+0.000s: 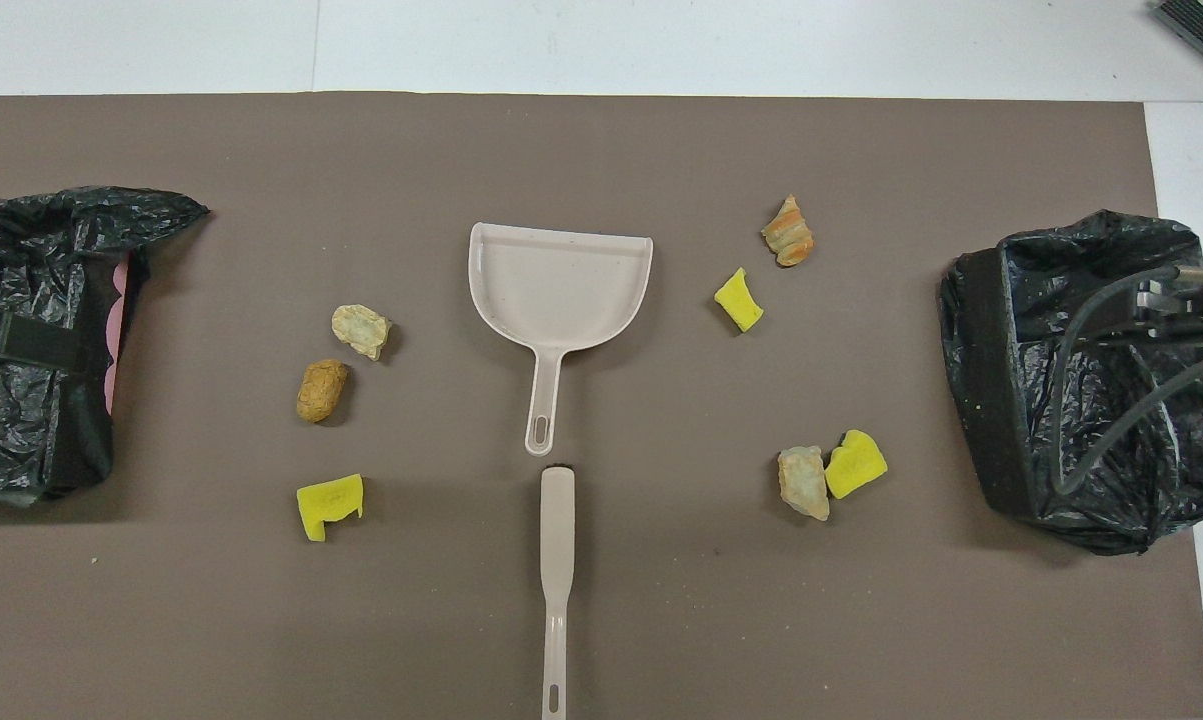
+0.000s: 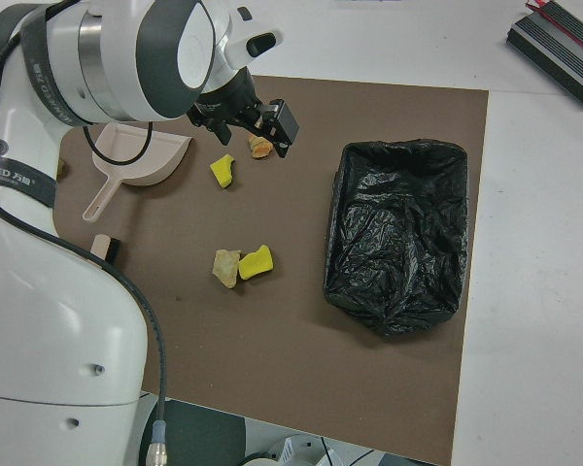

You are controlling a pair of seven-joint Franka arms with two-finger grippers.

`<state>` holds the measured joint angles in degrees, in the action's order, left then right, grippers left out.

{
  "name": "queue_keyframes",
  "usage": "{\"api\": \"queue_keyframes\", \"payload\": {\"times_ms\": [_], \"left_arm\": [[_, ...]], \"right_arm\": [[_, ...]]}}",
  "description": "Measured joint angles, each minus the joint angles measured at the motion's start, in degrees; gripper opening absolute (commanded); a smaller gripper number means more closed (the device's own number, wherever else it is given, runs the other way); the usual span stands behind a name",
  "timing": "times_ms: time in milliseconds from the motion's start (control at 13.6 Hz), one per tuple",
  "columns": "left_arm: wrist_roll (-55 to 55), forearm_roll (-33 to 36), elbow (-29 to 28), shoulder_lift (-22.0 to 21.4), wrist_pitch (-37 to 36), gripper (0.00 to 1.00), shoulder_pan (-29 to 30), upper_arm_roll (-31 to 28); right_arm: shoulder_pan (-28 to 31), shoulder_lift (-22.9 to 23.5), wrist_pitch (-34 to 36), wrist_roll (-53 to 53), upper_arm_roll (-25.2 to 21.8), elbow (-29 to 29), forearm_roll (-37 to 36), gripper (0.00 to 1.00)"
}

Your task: Sweep and dump trash in bin

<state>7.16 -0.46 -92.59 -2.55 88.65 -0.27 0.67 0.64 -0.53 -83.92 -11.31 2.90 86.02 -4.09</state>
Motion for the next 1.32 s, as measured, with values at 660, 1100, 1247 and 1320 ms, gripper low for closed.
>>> {"api": "queue_keyframes", "payload": {"times_ms": [660, 1100, 1247, 1320], "left_arm": [[0.0, 0.0, 0.0, 0.0, -1.4, 1.00, -0.1, 0.4], [0.0, 0.0, -0.4, -0.2, -1.6, 1.00, -1.4, 1.0], [-0.3, 0.0, -1.1, -0.7, -1.6, 1.00, -3.8, 1.3], [-1.2, 0.0, -1.5, -0.9, -1.6, 1.00, -5.1, 1.4]], "right_arm": [[0.1, -0.2, 0.0, 2.9, 0.0, 0.0, 0.0, 1.00], [0.1, -0.2, -0.1, 3.5, 0.2, 0.0, 0.0, 1.00], [0.1, -0.2, -0.1, 4.2, 0.2, 0.0, 0.0, 1.00], [0.1, -0.2, -0.1, 4.2, 0.2, 0.0, 0.0, 1.00]]}}
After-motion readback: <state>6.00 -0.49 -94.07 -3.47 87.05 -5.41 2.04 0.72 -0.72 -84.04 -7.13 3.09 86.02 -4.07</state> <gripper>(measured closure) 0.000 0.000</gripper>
